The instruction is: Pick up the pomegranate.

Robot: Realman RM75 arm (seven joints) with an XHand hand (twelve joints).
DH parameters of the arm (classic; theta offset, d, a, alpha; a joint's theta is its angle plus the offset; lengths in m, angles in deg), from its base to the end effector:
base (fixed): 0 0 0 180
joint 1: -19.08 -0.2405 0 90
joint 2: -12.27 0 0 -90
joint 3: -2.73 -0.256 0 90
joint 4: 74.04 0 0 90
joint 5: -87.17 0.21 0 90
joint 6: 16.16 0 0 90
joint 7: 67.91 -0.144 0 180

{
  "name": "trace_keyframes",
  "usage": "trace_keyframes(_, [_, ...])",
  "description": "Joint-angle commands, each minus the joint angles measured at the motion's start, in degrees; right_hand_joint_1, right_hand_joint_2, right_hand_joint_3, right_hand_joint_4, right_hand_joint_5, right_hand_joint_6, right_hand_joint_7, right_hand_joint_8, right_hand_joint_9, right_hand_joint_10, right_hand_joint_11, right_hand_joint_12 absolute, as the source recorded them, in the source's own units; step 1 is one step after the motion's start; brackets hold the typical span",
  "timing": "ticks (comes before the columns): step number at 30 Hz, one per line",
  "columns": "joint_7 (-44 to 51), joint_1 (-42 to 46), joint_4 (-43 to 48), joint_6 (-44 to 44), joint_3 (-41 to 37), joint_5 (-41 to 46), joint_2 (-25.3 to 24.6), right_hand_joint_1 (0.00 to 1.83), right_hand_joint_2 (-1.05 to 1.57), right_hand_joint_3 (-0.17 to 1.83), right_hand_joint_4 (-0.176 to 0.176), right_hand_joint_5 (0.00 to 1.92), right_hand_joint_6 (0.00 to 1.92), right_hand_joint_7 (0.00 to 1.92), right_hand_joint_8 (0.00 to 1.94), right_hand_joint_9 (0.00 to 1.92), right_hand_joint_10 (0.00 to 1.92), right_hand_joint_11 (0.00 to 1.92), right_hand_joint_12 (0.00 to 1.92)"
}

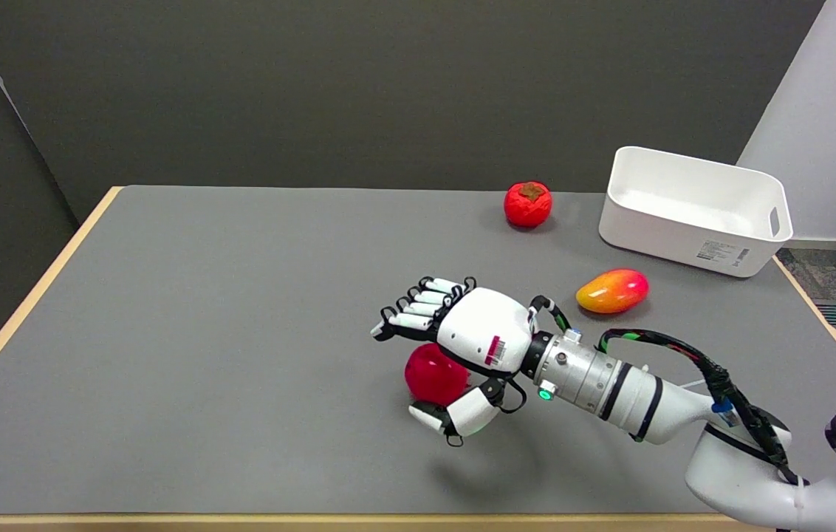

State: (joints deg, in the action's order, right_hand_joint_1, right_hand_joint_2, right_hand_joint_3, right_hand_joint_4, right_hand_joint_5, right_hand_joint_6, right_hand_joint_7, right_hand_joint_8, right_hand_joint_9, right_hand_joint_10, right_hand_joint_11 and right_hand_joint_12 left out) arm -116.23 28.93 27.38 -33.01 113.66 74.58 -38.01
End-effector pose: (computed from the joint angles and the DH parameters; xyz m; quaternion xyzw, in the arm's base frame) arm -0.2444 -0.2698 0.2366 0.8897 -0.0389 0.0093 0.4548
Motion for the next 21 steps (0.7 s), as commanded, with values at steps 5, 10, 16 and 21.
trace_keyframes(5, [-0.4,-1.4,-2.9,2.2,0.6,-0.7,0.6,0.52,0.58,0.92,0.065,0.29,0.56,0.41,0.48,0.28,0.86,0.17,1.34])
trace_keyframes(10, [-0.4,-1.5,-3.9,1.8,0.6,-0.9,0.5,0.62,0.60,0.90,0.065,0.30,0.53,0.43,0.44,0.28,0.89,0.17,1.36])
trace_keyframes(16, [-0.4,-1.5,-4.8,1.5,0.6,-0.7,0.5,0.69,0.60,0.92,0.068,0.30,0.53,0.43,0.44,0.29,0.89,0.18,1.37])
trace_keyframes(21, [-0.4,-1.5,-5.3,1.5,0.6,-1.0,0.4,0.74,0.60,0.94,0.069,0.30,0.54,0.43,0.44,0.30,0.90,0.19,1.37])
